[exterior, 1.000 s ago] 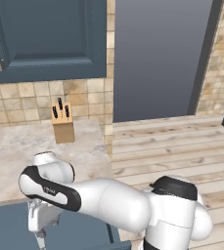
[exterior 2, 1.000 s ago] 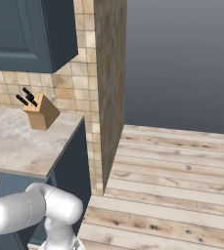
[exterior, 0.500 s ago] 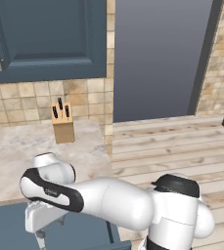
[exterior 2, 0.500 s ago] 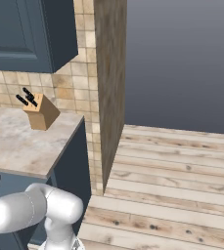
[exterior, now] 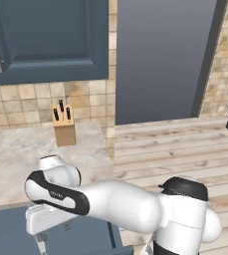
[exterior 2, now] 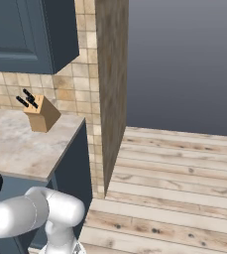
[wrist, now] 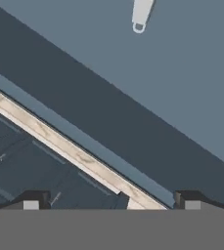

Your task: Take the tongs from the drawer on the left and place them on the dining counter next to the tray containing the hot dog.

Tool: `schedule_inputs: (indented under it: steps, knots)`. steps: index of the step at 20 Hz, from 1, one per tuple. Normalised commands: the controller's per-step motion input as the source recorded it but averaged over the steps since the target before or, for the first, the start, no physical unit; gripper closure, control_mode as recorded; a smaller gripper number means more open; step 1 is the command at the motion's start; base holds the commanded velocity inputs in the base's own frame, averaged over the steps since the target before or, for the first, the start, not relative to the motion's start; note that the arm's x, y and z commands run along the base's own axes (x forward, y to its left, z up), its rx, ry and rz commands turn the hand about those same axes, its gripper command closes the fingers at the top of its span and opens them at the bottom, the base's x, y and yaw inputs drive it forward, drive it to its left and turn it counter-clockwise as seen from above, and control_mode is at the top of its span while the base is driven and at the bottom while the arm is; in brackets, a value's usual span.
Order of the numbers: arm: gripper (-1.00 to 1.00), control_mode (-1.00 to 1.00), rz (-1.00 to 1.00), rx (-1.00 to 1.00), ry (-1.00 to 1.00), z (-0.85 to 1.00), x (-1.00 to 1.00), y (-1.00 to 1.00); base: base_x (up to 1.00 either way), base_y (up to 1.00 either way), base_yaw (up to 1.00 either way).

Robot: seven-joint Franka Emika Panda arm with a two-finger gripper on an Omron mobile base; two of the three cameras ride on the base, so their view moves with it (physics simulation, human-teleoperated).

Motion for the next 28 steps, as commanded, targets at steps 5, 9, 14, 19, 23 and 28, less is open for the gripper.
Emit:
schedule_inputs:
  steps: [5,9,14,19,23,28]
  knots:
    - [-1.0,-1.0,-0.15,-0.16,-0.13,-0.02,0.0,0.0,0.0,0.0,0.0]
    - [-1.0,-1.0,-0.11,-0.11,-0.06,-0.03,0.03,-0.03,0.0,0.0,0.0]
    - [-1.0,-1.0,-0.12,-0.08,-0.05,-0.09,0.1,-0.05,0.0,0.0,0.0]
    - [-1.0,-1.0,-0.09,-0.05,-0.04,-0.16,0.2,-0.01,0.0,0.0,0.0]
    - [-1.0,-1.0,-0.03,0.0,-0.01,-0.11,0.06,0.0,0.0,0.0,0.0]
    - [-1.0,-1.0,0.0,0.0,-0.01,-0.22,0.05,0.0,0.0,0.0,0.0]
